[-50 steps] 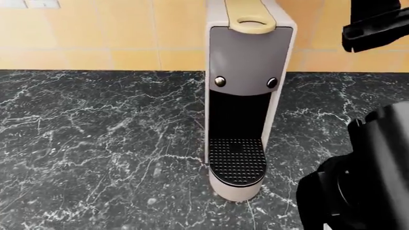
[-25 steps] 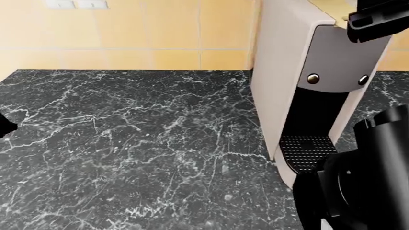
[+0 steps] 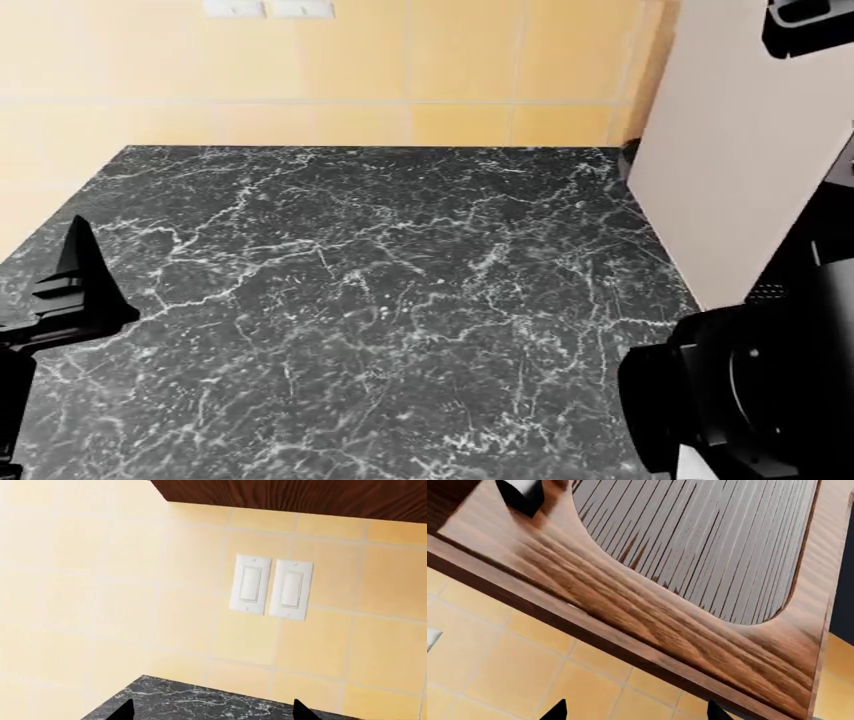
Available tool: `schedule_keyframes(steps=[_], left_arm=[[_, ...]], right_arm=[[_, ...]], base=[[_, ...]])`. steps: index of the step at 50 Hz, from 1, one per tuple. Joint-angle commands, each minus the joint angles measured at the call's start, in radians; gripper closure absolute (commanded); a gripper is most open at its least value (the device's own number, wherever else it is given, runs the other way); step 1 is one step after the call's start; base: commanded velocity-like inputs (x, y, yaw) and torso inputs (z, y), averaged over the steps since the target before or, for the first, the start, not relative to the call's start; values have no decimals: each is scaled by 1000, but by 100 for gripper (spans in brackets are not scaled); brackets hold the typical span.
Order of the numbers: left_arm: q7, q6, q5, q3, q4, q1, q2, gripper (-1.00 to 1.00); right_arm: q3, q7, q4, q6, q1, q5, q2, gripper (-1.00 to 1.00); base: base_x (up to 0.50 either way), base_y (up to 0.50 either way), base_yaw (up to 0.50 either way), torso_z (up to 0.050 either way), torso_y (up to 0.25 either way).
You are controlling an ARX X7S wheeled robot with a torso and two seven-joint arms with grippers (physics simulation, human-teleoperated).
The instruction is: Pick and place the shaker into the drawer. Then close the cabinet.
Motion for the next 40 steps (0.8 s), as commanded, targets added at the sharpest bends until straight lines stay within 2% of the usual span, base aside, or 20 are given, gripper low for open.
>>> schedule_keyframes(steps=[1,40], left_arm=[[-4,7,-12,3,-4,18,-15,-100],[-25,20,-37,9,-6,34,-29,-100]], right_arm=[[-10,-9,10,4,12,-10,-7,-100],[-18,-9,-2,15,-8,-19,-7,-100]], base=[[-4,500,0,0,0],[-5,500,0,0,0]])
